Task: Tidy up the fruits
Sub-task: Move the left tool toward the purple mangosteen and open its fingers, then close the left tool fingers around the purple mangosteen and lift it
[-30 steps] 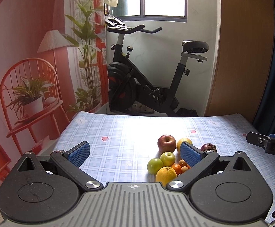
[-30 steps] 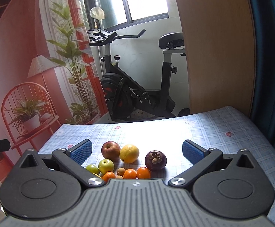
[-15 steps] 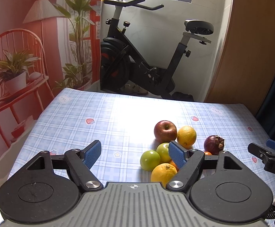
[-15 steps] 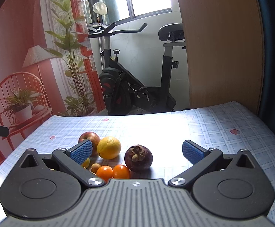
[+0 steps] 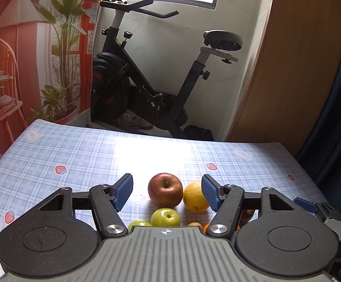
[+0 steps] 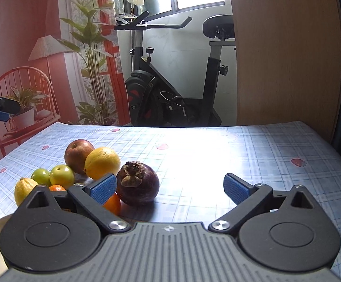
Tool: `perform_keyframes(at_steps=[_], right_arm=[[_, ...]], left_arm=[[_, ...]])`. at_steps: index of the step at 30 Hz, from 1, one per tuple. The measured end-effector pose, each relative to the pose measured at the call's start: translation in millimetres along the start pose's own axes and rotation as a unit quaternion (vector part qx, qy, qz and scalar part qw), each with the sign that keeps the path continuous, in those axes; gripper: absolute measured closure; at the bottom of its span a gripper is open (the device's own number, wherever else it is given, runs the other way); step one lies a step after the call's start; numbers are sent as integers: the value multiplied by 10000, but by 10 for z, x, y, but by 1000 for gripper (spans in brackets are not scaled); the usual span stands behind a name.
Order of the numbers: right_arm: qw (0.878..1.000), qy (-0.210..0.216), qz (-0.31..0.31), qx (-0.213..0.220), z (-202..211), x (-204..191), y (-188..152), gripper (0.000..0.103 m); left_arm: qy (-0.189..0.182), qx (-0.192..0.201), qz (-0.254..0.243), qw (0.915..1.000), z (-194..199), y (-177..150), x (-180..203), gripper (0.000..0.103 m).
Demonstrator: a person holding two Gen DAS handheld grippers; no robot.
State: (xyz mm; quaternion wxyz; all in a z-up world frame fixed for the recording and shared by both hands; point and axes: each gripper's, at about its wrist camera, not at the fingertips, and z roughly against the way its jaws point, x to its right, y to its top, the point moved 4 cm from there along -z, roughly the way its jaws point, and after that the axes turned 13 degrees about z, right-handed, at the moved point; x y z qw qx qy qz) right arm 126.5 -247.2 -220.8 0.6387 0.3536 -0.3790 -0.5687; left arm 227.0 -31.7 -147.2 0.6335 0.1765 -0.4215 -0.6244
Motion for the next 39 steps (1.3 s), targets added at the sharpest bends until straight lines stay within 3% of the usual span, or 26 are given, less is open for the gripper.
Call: perform_keyframes(at_steps=[8, 11, 15, 17, 19, 20, 23, 26, 39], right_arm=[[9998, 159, -107, 64, -174, 53, -69, 3], [9998, 184, -8, 42, -219, 55, -94, 4], [9991, 428, 53, -10, -258, 41, -109, 8], [9979, 627, 167, -88, -293, -5, -109, 17], [9962, 807, 259, -198, -337, -55, -115, 26], [9958, 850, 263, -236, -356, -62, -118, 30], [9947, 951, 220, -319, -398, -57, -130, 42], [9940, 1017, 239, -309, -393, -79, -135, 46], [9906, 1200, 382, -530, -506, -153, -130, 53]], left_arm=[[83, -263, -553, 9981, -361, -105, 278, 36], [-65, -560, -637, 9964, -494, -115, 374, 36], [-196, -662, -842, 9941, -613, -145, 457, 37], [-386, -840, -812, 9924, -693, -161, 478, 43], [-621, -1079, -681, 9899, -787, -178, 498, 63], [-712, -1177, -600, 9887, -830, -181, 501, 66], [-889, -1383, -383, 9857, -965, -195, 531, 67], [-1078, -1595, -188, 9811, -1092, -224, 577, 67], [-1482, -2199, 190, 9640, -1499, -477, 678, 67]])
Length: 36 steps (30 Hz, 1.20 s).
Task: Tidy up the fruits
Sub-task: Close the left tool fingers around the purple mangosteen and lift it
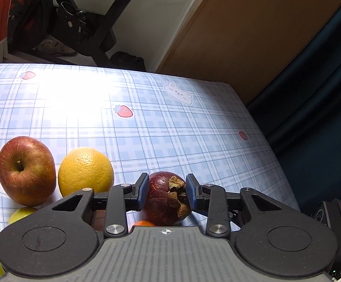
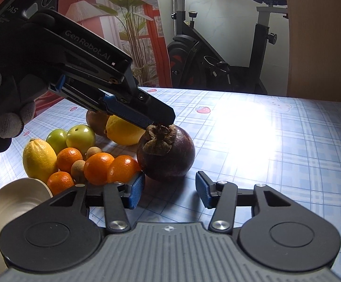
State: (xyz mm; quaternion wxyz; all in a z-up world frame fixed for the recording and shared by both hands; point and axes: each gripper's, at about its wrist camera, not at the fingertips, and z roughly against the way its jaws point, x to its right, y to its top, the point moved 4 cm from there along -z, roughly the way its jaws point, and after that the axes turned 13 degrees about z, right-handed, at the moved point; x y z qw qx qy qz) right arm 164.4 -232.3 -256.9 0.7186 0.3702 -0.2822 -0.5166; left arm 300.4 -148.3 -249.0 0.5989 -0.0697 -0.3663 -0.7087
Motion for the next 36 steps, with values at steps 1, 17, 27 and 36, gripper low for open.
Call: perform_keyframes(at_steps=[1, 17, 27, 36], right_arm=[[10000, 14, -22, 4, -3, 6, -1, 53], [9998, 181, 42, -17, -144, 5, 79, 49], [9993, 316, -209, 18, -150, 74, 69, 49], [9992, 263, -272, 126, -34, 45, 30, 49]], left_arm=[[-27, -4, 15, 10000, -23, 7, -11, 66], [-398, -216, 661, 9968, -84, 117, -199, 59], [-452, -182, 867, 9950, -74, 74, -269, 58], [-362, -294, 651, 9968, -78, 63, -131, 57]])
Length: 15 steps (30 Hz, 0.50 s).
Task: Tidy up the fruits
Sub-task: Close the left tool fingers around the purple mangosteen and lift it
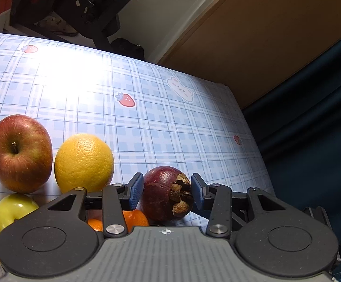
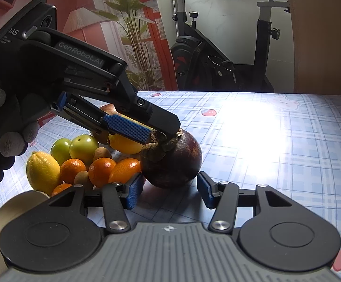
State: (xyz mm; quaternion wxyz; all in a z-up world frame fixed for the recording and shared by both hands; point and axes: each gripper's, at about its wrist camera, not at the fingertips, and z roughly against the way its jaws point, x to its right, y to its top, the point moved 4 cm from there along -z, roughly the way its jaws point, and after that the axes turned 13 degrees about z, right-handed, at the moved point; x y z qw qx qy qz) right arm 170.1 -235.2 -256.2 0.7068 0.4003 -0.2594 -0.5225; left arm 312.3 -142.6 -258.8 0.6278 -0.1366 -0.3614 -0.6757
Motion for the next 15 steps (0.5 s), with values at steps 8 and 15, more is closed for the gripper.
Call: perform_keyframes(at_steps=[8, 15], right_arm=[[9999, -90, -69, 29, 196, -68, -89, 49], [9999, -124, 23, 37, 416, -186, -69, 49]], left_arm=[[135, -152, -310, 9993, -7, -144, 176, 56], [54, -106, -294, 9995, 138, -318, 252, 55]])
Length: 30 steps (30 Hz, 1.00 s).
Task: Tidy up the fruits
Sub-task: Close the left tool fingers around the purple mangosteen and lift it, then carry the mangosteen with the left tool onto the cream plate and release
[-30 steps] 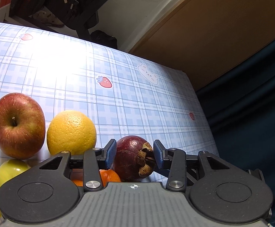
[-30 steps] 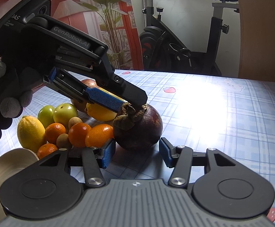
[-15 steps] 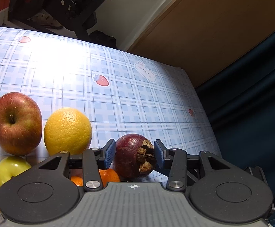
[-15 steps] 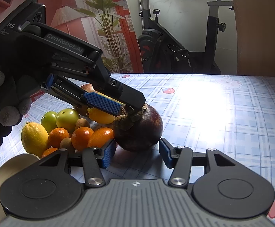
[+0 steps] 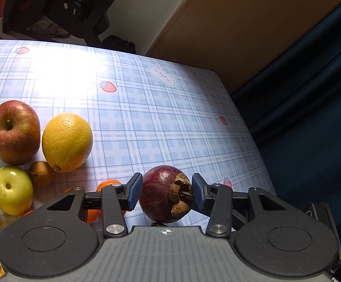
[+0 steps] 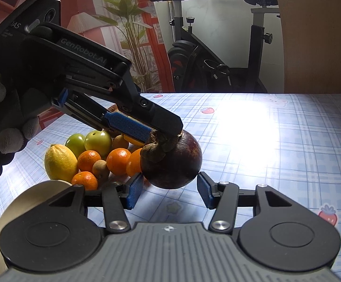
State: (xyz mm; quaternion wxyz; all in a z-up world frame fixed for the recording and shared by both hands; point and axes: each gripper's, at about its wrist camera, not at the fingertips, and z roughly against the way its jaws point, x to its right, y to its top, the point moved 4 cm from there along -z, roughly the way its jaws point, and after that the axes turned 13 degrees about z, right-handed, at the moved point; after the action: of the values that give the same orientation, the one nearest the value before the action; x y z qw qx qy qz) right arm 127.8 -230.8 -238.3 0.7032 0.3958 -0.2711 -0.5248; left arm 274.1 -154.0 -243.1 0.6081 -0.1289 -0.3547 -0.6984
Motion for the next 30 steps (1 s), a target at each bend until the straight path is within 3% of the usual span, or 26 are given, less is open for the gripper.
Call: perform_keyframes(at_steps=[2, 7, 14, 30], right_arm=[[10000, 13, 49, -8, 59, -46, 24, 49], [9997, 97, 138, 171, 236, -272, 176, 50], [9991, 137, 353, -210, 104, -540, 86, 50], [9977, 324, 503, -333, 108, -762, 131, 50]], left_arm=[[-2, 38, 20, 10000, 66, -56, 13, 55], [179, 69, -94, 9998, 240, -247, 6, 43], [36, 104, 377, 9992, 348, -384, -328, 44], [221, 100, 87, 9997, 576, -548, -424, 45]])
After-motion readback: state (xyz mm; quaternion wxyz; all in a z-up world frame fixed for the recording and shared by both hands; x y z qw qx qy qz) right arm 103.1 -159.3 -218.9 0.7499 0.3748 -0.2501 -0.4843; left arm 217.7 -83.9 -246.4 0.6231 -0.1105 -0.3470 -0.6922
